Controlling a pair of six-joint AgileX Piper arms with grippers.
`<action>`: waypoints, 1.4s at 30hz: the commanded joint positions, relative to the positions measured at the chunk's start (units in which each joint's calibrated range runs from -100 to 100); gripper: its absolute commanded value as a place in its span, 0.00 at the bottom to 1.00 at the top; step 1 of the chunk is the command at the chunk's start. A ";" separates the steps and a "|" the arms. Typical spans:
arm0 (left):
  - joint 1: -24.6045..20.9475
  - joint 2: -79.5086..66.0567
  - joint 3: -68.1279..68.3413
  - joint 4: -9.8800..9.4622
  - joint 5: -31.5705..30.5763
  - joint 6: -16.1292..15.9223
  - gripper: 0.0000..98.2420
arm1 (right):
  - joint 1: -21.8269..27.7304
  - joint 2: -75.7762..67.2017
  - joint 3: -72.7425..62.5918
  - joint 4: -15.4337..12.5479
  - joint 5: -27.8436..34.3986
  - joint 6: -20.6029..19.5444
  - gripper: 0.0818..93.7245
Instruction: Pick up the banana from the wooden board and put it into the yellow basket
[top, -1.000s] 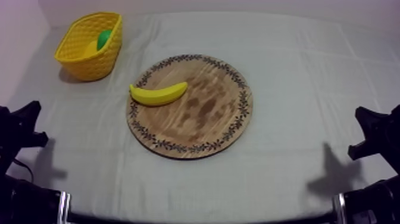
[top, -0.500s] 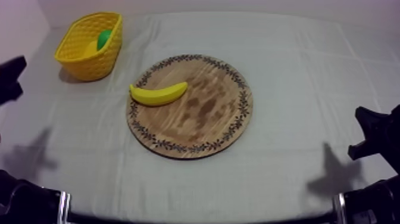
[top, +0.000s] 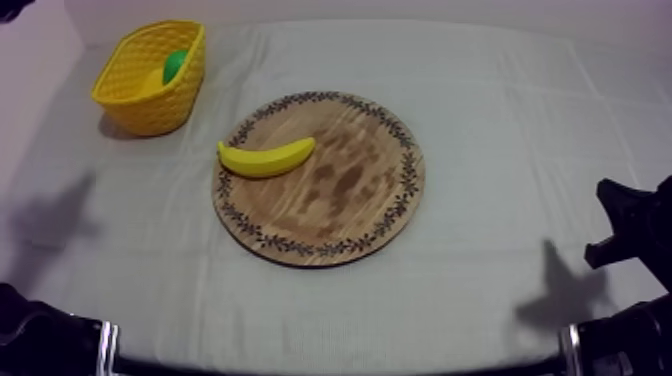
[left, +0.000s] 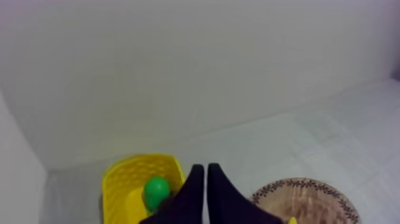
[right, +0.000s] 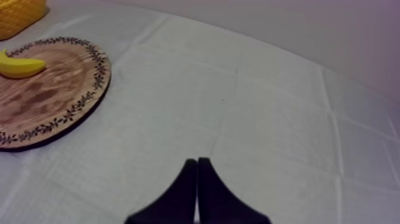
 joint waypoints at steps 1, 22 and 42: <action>0.20 5.86 -5.78 -0.03 0.25 -2.53 0.00 | 0.00 0.00 -0.03 0.00 0.04 0.00 0.00; 8.54 32.90 -40.66 -7.09 22.32 -2.08 0.00 | 0.00 0.00 -0.03 0.00 0.04 0.00 0.00; 9.96 43.60 -44.46 -10.49 36.62 -11.16 0.00 | 0.00 0.00 -0.03 0.00 0.04 0.00 0.00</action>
